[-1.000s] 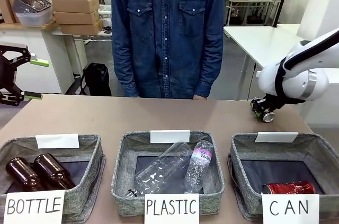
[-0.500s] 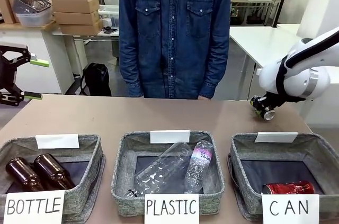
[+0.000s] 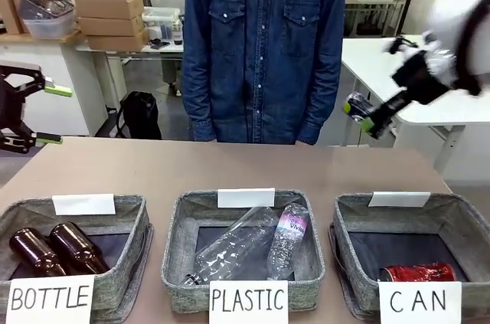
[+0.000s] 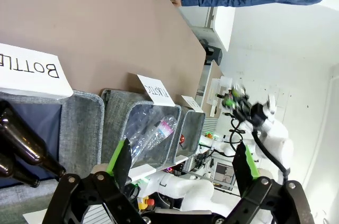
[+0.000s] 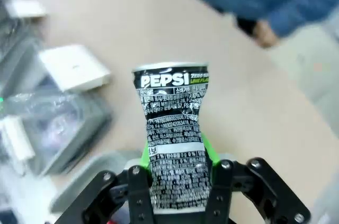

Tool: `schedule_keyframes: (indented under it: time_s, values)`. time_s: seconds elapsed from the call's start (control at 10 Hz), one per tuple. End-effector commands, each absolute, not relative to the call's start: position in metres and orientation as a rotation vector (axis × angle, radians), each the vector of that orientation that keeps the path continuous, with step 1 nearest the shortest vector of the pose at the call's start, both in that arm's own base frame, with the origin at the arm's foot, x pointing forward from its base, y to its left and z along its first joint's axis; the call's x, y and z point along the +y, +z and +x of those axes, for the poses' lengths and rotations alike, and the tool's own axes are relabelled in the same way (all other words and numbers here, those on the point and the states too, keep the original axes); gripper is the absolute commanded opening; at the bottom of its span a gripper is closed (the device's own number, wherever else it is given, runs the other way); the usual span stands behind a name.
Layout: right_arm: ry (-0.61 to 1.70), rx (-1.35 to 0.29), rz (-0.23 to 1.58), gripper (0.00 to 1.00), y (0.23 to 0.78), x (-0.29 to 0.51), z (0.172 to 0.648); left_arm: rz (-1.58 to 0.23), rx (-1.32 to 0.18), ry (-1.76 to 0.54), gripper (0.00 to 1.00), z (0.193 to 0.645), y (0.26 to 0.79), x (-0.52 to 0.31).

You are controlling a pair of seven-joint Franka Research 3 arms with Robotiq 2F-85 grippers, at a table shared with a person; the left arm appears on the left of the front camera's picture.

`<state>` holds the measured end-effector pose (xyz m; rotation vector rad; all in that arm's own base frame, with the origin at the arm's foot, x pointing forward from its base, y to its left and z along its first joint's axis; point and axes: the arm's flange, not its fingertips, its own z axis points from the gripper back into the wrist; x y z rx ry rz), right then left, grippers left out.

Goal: Sort the can waste into the basket.
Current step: Pick up the can waste from the table and place it in the right Fabric basket.

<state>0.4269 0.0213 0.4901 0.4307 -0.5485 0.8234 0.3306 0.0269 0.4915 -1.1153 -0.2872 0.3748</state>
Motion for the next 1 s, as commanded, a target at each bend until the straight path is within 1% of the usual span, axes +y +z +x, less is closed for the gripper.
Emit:
schedule_keyframes:
  time_s: [0.0, 0.1, 0.2, 0.3, 0.5, 0.9]
  values:
    - [1.179, -0.309, 0.669, 0.00, 0.480, -0.026, 0.368, -1.117, -0.287, 0.360, 1.00, 0.329, 0.492, 0.029]
    - [1.322, -0.241, 0.709, 0.00, 0.483, -0.028, 0.340, -1.117, -0.287, 0.360, 1.00, 0.329, 0.492, 0.029]
    - [1.416, -0.199, 0.730, 0.00, 0.482, -0.030, 0.318, -1.117, -0.287, 0.360, 1.00, 0.329, 0.492, 0.029]
    - [1.473, -0.189, 0.705, 0.00, 0.479, -0.032, 0.300, -1.117, -0.287, 0.360, 1.00, 0.329, 0.492, 0.029]
    - [1.477, -0.183, 0.715, 0.00, 0.476, -0.035, 0.293, -1.117, -0.287, 0.360, 1.00, 0.329, 0.492, 0.029]
    - [1.436, -0.212, 0.672, 0.00, 0.474, -0.035, 0.304, -1.117, -0.287, 0.360, 1.00, 0.329, 0.492, 0.029]
